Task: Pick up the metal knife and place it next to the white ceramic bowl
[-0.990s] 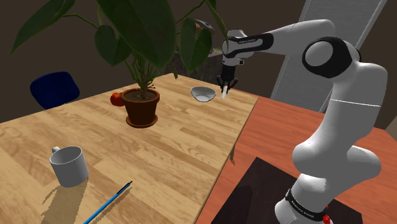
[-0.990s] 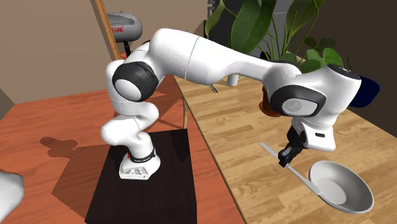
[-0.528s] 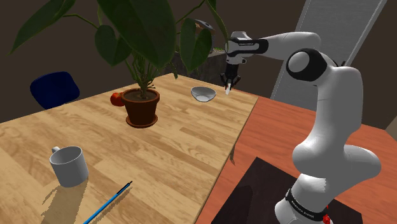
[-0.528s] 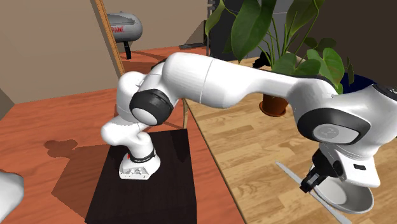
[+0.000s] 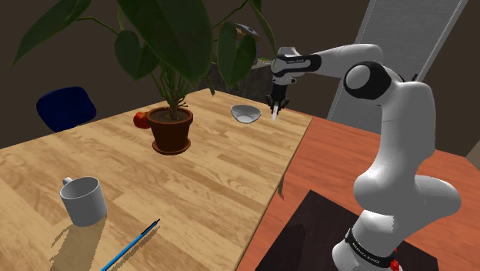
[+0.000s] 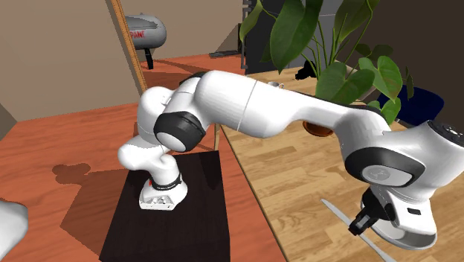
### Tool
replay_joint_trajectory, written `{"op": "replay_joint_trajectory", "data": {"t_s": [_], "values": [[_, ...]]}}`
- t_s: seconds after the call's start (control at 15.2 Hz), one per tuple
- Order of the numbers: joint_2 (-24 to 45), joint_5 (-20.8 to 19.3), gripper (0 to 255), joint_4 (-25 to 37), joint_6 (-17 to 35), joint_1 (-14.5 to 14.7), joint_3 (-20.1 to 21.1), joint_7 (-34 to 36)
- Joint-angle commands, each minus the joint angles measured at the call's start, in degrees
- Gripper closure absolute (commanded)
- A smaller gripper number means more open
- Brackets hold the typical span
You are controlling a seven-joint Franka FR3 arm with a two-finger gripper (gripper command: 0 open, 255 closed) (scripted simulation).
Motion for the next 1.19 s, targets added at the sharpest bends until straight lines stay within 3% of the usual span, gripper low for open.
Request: {"op": "replay_joint_trajectory", "data": {"t_s": [0.0, 1.12], "values": [[-0.1, -0.1, 255, -1.6, 1.6, -0.2, 0.0, 0.1], [2.8, -1.6, 255, -8.7, 11.2, -0.5, -0.9, 1.4]]}}
